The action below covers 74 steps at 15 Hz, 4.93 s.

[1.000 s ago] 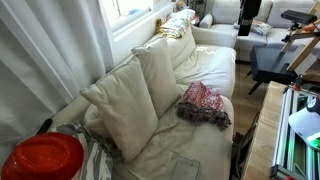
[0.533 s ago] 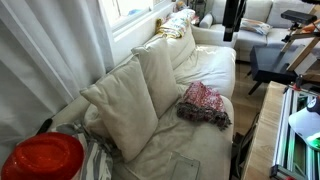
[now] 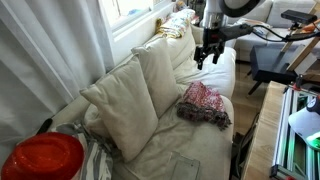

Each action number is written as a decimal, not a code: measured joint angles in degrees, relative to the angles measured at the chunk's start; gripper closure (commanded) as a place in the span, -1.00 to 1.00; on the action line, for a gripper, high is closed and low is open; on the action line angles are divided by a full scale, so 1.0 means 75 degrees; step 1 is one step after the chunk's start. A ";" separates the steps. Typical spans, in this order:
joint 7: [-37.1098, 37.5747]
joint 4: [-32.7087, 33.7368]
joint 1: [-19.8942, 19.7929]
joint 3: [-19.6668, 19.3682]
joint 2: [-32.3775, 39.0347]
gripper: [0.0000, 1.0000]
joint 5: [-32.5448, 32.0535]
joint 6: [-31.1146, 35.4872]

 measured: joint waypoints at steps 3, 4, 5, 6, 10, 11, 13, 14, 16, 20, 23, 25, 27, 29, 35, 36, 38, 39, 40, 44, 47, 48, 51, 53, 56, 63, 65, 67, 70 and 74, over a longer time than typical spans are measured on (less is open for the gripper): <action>0.1075 -0.0102 -0.0027 -0.0140 0.1362 -1.00 -0.0231 0.1808; 0.1364 -0.0096 -0.0013 -0.0216 0.1818 -1.00 -0.0270 0.2236; 0.1438 -0.0061 0.0003 -0.0294 0.2247 -1.00 -0.0203 0.2512; 0.1438 0.0006 0.0013 -0.0373 0.2652 -1.00 -0.0150 0.2727; 0.1299 0.0333 0.0062 -0.0535 0.3614 -1.00 0.0178 0.3002; 0.1299 0.0338 0.0093 -0.0550 0.3587 -1.00 0.0178 0.3002; 0.1299 0.0338 0.0128 -0.0558 0.3500 -1.00 0.0178 0.3001; 0.1299 0.0338 0.0139 -0.0561 0.3475 -1.00 0.0178 0.3001; 0.1299 0.0337 0.0143 -0.0564 0.3461 -1.00 0.0178 0.3000; 0.1318 0.0368 0.0193 -0.0624 0.3474 -1.00 0.0207 0.3000; 0.1455 0.0786 0.0201 -0.0893 0.3782 -1.00 0.0408 0.2776; 0.1595 0.1350 0.0168 -0.1179 0.4310 -1.00 0.0522 0.2477; 0.1609 0.2074 0.0047 -0.1315 0.5056 -1.00 0.0691 0.2136; 0.1594 0.2854 -0.0119 -0.1310 0.5876 -1.00 0.0899 0.1993; 0.1535 0.5002 -0.0533 -0.1241 0.8243 -1.00 0.1266 0.1925; 0.1535 0.5296 -0.0588 -0.1246 0.8581 -1.00 0.1290 0.1923; 0.1534 0.5865 -0.0692 -0.1238 0.9188 -1.00 0.1395 0.1990; 0.1534 0.6113 -0.0731 -0.1230 0.9444 -1.00 0.1464 0.2104; 0.1534 0.6356 -0.0768 -0.1215 0.9686 -1.00 0.1543 0.2260; 0.1535 0.7088 -0.0829 -0.1197 1.0393 -1.00 0.1704 0.3161; 0.1563 0.7545 -0.0825 -0.1193 1.0834 -0.31 0.1746 0.3360; 0.1571 0.7678 -0.0820 -0.1194 1.0967 -0.16 0.1747 0.3360; 0.1641 0.8038 -0.0721 -0.1319 1.1313 0.28 0.1747 0.3359; 0.1761 0.8191 -0.0614 -0.1465 1.1439 0.56 0.1747 0.3342; 0.2054 0.8298 -0.0362 -0.1838 1.1482 0.95 0.1746 0.3312; 0.3109 0.8362 0.0365 -0.3350 1.1334 0.92 0.1681 0.3311; 0.3356 0.8328 0.0486 -0.3813 1.1266 0.92 0.1623 0.3311; 0.3596 0.8260 0.0600 -0.4229 1.1211 0.92 0.1524 0.3311; 0.3993 0.8151 0.0793 -0.4773 1.1164 0.92 0.1286 0.3312; 0.4588 0.7972 0.1186 -0.5531 1.1127 0.92 0.0956 0.3321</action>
